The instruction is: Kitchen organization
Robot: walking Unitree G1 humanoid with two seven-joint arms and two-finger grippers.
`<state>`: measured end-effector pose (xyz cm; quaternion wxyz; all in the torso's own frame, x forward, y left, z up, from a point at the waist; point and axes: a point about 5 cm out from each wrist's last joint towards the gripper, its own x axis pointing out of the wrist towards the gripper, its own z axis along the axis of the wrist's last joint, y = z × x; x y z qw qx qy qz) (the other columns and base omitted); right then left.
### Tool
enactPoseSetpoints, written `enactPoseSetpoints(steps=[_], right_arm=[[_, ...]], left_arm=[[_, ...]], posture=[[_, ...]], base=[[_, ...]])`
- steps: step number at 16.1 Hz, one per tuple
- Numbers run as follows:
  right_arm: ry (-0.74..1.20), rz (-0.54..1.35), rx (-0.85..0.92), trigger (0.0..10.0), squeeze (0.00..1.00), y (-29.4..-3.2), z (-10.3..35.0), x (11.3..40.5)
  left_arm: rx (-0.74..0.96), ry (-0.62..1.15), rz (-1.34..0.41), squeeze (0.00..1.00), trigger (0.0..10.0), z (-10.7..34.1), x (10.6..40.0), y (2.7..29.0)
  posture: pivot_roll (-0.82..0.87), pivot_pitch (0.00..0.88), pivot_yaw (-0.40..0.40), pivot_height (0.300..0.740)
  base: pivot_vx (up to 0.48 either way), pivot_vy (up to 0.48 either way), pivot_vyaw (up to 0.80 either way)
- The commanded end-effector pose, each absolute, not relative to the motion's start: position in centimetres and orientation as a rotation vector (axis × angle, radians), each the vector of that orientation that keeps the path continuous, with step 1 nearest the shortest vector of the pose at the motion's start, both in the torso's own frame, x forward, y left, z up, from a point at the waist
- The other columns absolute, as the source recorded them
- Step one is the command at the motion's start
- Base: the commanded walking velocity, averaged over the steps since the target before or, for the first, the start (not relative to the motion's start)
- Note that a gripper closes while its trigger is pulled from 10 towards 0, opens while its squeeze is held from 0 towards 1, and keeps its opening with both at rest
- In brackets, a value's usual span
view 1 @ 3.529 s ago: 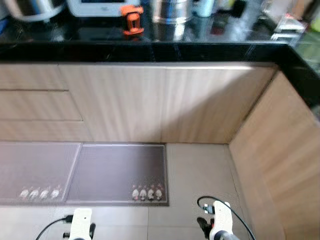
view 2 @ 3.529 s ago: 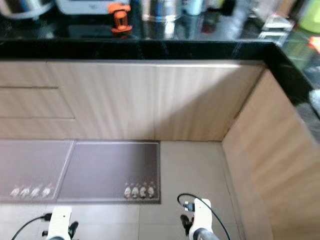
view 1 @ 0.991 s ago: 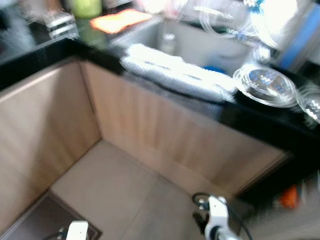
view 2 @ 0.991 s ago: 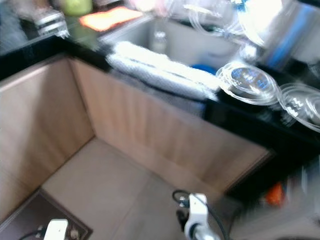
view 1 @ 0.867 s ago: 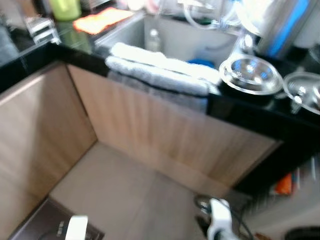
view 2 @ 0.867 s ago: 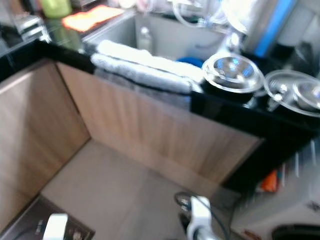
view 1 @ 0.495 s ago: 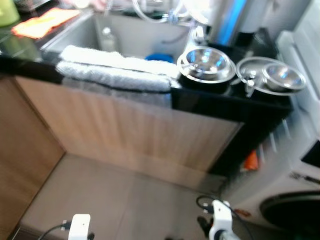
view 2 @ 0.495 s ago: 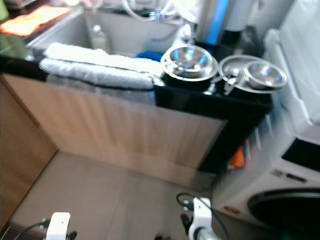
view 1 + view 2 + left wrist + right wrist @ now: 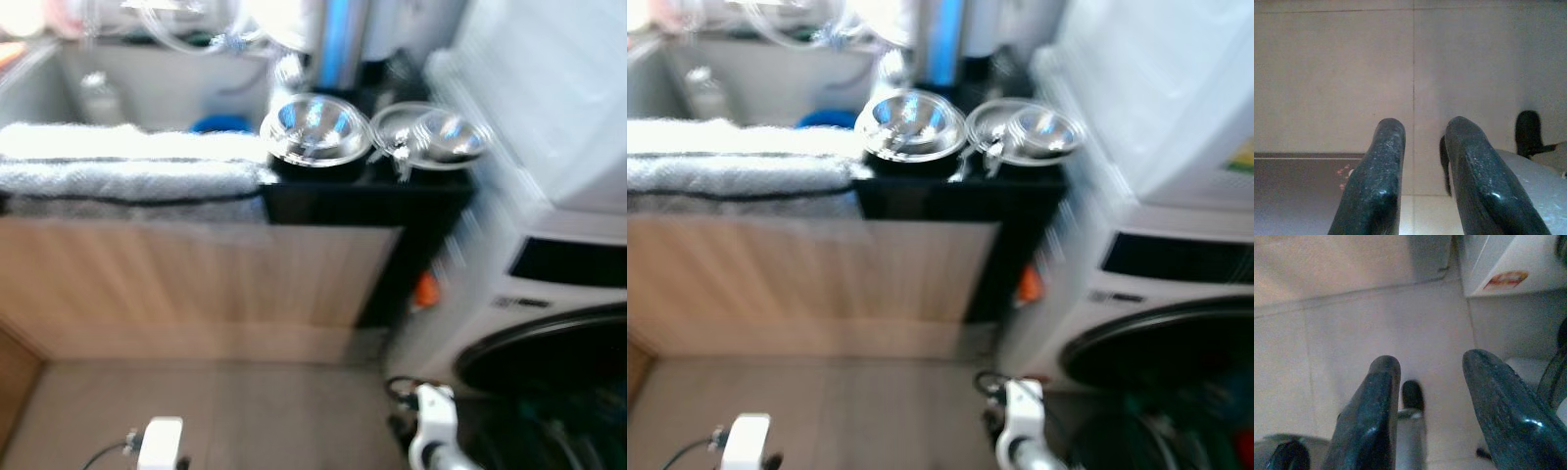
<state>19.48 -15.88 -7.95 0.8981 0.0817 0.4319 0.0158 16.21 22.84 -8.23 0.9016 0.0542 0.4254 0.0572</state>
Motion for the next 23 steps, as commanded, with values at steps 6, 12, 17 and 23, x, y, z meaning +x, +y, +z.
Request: enactPoseSetpoints(steps=[6, 12, 17, 23], right_arm=[[0.910, 0.022, 0.166, 10.0, 0.00, -16.2, -8.1, 19.1], [0.893, 0.013, 0.184, 10.0, 0.00, -16.1, -8.0, 19.3], [0.892, 0.006, 0.186, 10.0, 0.00, -16.1, -8.1, 19.3], [0.885, 0.002, 0.187, 10.0, 0.00, -16.1, -8.0, 19.3]], left_arm=[[0.099, 0.880, 0.124, 0.00, 10.0, -8.3, 15.9, 23.0], [0.087, 0.899, 0.136, 0.00, 10.0, -8.5, 15.2, 23.3], [0.089, 0.913, 0.131, 0.00, 10.0, -8.7, 14.9, 23.1], [0.091, 0.914, 0.129, 0.00, 10.0, -8.7, 15.0, 23.2]], posture=[[0.02, 0.096, -0.025, 0.740], [0.02, 0.111, -0.020, 0.740], [0.02, 0.113, -0.018, 0.740], [0.02, 0.109, -0.019, 0.740]], base=[[0.000, 0.000, -0.76], [0.000, 0.044, -0.11], [0.000, 0.260, 0.00], [0.000, 0.252, -0.28]])
